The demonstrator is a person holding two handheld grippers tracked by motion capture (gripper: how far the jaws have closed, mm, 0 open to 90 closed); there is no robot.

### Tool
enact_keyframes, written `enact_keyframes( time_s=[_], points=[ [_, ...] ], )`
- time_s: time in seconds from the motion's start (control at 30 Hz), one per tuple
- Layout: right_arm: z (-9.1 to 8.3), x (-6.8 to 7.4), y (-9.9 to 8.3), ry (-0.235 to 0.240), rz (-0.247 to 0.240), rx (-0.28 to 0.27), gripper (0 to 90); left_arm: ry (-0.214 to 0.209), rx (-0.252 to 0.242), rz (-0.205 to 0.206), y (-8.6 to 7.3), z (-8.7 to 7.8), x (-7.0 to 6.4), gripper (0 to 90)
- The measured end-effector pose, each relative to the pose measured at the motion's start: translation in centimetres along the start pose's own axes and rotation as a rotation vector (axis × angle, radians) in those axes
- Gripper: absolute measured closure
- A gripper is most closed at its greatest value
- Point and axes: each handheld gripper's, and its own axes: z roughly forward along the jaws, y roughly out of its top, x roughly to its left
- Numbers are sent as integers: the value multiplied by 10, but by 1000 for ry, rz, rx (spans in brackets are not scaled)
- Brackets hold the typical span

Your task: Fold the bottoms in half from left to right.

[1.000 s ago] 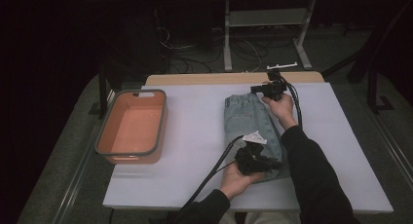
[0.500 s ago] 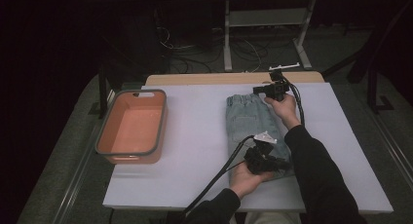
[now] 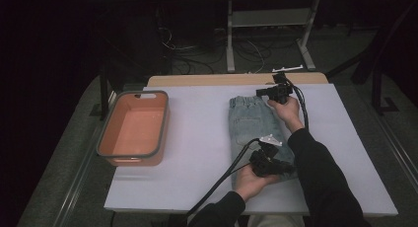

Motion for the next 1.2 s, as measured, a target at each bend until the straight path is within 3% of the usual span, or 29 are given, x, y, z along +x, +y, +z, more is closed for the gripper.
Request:
enact_keyframes(
  time_s=[0.17, 0.27, 0.37, 0.5, 0.83, 1.2],
  points=[
    [-5, 2, -1, -44, 31, 3, 755, -35, 2, -32, 0, 5, 2, 644],
    [-11, 7, -3, -89, 0, -13, 623, -36, -5, -33, 0, 7, 2, 588],
    [-17, 7, -4, -78, -8, -3, 551, -46, -15, -37, 0, 8, 2, 530],
    [-25, 7, -7, -53, -2, -30, 482, -52, -8, -17, 0, 7, 0, 479],
    [-39, 8, -14, 15, 1, -43, 354, -32, -22, 22, 5, -7, -1, 398],
    [-53, 23, -12, 33, -21, -45, 246, -19, -19, 41, 13, -28, 4, 315]
  ],
)
